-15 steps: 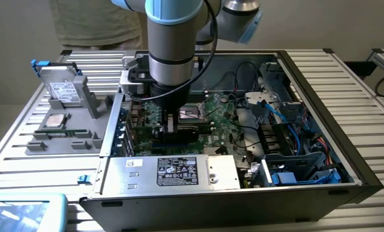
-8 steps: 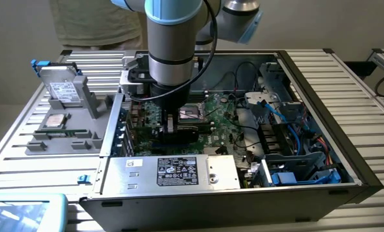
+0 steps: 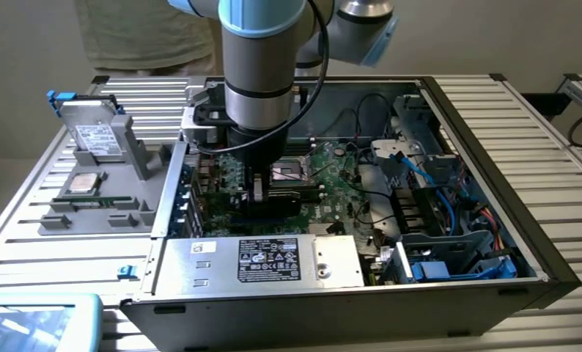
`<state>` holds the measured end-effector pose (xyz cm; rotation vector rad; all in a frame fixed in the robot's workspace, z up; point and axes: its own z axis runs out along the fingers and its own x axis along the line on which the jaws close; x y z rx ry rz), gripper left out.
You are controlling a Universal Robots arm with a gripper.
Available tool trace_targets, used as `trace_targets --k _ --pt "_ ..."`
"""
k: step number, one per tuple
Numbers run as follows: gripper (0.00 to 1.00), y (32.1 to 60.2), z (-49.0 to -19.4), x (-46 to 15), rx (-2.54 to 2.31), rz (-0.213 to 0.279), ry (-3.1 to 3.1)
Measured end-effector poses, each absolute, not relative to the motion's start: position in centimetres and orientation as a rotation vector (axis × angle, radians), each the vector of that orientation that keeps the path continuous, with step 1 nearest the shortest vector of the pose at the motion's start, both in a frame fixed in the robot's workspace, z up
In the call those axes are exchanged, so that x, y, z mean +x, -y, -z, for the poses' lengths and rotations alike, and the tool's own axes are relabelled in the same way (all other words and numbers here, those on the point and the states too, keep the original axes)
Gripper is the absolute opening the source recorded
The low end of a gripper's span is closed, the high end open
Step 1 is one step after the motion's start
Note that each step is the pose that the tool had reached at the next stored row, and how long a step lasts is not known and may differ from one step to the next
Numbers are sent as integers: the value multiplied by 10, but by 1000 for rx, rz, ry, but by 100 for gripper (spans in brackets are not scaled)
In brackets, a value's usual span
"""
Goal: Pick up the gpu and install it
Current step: 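Insert the gpu into the slot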
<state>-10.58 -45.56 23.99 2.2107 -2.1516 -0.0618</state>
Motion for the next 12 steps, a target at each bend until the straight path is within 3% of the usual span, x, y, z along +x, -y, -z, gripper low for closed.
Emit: trace_targets --k 12 --pt "29 454 -240 -104 2210 62 2151"
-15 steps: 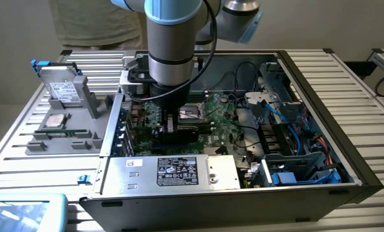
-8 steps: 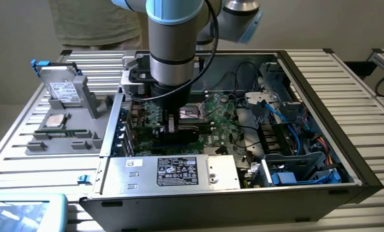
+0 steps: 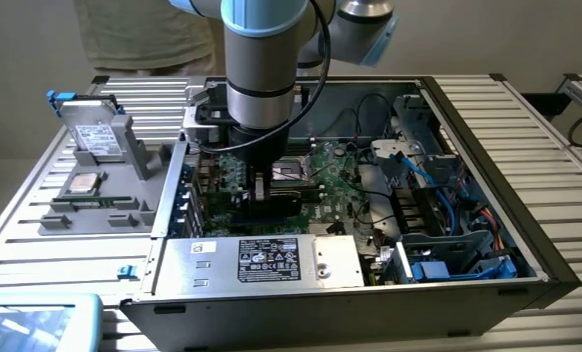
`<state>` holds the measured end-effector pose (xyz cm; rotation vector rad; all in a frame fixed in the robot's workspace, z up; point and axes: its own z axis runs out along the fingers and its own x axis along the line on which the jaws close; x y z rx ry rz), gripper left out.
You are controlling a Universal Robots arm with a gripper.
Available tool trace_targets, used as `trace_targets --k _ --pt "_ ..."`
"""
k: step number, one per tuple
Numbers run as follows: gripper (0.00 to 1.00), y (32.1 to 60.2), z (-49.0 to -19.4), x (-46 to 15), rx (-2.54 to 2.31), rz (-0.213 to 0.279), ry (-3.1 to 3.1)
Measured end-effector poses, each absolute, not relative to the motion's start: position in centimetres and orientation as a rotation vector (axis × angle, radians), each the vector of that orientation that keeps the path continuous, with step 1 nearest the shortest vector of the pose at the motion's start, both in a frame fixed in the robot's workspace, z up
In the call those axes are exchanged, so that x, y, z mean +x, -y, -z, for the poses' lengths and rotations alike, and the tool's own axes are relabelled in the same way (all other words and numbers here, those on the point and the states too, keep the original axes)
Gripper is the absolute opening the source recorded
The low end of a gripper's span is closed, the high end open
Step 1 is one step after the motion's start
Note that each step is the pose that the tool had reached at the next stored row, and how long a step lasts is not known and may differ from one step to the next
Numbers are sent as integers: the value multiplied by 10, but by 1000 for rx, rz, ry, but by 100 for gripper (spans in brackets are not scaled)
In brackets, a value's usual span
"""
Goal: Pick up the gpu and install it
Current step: 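Insert the gpu into the slot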
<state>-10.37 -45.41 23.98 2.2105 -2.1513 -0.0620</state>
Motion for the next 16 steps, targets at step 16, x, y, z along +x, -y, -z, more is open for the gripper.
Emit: trace_targets --k 16 --pt "29 456 -240 -104 2220 60 2145"
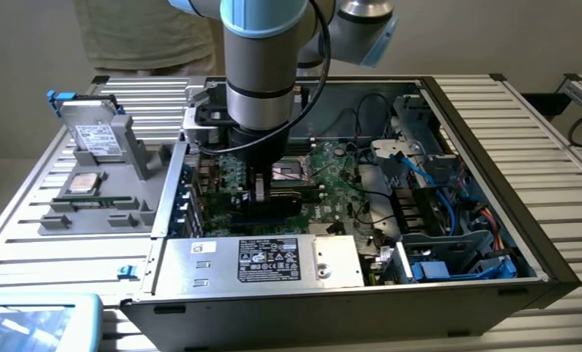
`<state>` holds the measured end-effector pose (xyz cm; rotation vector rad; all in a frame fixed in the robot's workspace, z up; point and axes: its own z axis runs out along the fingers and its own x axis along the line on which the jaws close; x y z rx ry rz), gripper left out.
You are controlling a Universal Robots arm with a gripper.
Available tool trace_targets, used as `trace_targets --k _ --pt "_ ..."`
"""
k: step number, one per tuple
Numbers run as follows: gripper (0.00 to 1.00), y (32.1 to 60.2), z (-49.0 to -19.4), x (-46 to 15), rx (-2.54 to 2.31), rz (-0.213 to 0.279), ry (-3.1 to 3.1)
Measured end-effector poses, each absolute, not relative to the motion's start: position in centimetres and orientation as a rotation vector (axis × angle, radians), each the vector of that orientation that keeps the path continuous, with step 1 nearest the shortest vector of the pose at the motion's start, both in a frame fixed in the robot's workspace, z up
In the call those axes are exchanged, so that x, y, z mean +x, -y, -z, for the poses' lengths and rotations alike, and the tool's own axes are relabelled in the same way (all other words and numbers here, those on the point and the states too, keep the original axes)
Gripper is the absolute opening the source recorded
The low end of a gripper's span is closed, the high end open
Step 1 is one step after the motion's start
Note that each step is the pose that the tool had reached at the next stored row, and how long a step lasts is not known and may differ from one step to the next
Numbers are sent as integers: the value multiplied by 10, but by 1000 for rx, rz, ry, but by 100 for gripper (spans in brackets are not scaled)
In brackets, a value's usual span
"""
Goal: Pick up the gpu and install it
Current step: 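Insert the gpu into the slot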
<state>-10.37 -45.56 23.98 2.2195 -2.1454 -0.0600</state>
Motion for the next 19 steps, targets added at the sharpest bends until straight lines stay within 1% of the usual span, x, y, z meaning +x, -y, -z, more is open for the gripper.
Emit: trace_targets --k 19 --pt "29 456 -238 -107 2240 49 2135"
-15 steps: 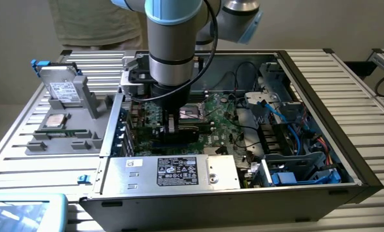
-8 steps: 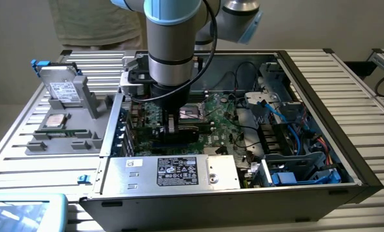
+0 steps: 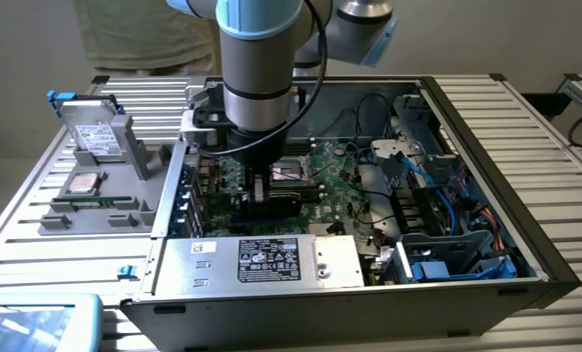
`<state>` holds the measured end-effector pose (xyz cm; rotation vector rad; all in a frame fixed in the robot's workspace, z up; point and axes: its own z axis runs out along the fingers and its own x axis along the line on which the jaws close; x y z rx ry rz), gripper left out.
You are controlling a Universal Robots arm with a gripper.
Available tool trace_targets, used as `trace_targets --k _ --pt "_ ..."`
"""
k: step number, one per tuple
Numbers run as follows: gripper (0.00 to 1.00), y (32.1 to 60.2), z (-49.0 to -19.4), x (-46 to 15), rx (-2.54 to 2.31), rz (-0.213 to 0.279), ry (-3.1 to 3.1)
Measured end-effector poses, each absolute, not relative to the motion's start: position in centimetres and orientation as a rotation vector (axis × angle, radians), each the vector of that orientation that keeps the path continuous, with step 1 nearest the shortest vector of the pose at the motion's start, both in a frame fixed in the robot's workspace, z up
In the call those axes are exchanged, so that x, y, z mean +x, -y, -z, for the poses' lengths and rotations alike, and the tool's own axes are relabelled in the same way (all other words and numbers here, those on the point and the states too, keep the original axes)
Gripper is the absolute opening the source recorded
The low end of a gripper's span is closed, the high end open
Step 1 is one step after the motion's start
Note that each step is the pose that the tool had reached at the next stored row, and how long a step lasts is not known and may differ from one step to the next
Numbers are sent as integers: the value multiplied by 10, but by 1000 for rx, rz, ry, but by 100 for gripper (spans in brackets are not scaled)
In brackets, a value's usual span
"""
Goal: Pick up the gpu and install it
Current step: 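Insert the gpu into the slot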
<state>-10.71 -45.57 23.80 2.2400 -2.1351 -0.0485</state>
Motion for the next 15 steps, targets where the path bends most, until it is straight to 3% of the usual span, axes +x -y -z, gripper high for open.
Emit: trace_targets --k 15 --pt "29 456 -237 -108 2241 45 2137"
